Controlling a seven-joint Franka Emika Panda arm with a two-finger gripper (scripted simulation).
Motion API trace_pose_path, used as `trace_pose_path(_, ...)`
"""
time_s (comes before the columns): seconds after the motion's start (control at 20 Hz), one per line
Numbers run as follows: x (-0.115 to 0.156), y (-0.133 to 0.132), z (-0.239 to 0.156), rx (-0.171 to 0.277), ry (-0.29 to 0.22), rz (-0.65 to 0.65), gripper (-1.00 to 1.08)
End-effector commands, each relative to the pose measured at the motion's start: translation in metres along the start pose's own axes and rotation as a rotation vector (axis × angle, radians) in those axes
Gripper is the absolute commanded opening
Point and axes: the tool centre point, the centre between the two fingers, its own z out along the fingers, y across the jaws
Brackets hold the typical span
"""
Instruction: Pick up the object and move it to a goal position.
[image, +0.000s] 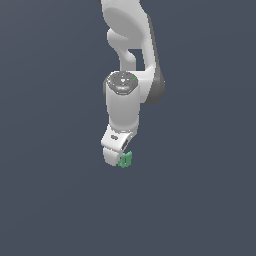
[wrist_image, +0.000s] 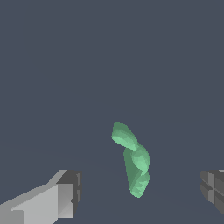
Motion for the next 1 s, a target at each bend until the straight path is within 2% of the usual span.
trace_pose_path(0.0,-0.0006,0.0015,0.0026,0.004,0.0,-0.066,1.0)
trace_pose_path(0.45,-0.0025,0.0056,0.0096,0.015,0.004,-0.25,1.0)
trace_pose_path(0.95,-0.0033,0.0074,0.0125,0.02,0.007,-0.328,1.0)
